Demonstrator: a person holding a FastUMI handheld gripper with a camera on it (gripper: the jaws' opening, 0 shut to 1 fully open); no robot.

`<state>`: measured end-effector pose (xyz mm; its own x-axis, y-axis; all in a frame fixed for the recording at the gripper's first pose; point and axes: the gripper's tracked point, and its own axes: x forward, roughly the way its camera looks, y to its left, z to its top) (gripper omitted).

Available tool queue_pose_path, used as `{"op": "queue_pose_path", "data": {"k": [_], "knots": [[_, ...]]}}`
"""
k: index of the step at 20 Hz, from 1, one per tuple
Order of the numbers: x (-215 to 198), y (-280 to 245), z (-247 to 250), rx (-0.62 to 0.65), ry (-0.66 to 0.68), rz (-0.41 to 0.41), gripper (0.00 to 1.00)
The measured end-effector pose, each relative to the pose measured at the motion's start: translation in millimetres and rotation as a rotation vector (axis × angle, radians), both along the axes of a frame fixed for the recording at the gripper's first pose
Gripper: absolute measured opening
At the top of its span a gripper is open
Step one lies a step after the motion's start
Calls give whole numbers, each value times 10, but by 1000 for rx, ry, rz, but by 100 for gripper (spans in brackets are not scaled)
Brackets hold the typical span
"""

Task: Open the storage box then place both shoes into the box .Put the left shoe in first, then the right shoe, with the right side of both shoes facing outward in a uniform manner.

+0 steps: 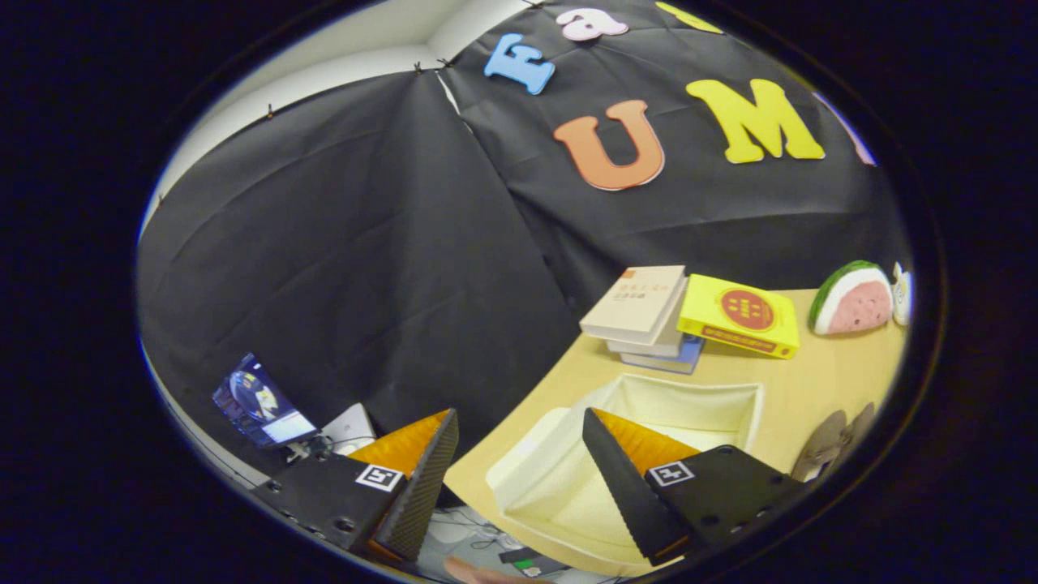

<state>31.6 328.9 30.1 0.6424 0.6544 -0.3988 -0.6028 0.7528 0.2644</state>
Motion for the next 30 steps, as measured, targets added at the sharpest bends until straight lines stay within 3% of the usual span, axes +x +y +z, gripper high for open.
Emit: {"op": "queue_pose_path", "data": {"k": [6, 11, 16, 21, 25, 30], "knots": [[553, -1186, -262, -80, -24, -230, 94], [750, -2241, -672, -204, 29, -416, 94], [772, -3027, -1210, -328, 108, -475, 94], [625, -3496, -1756, -476, 271, -470, 90], [608, -3543, -1961, -515, 357, -466, 78], [623, -3517, -2167, -542, 496, -503, 38]]}}
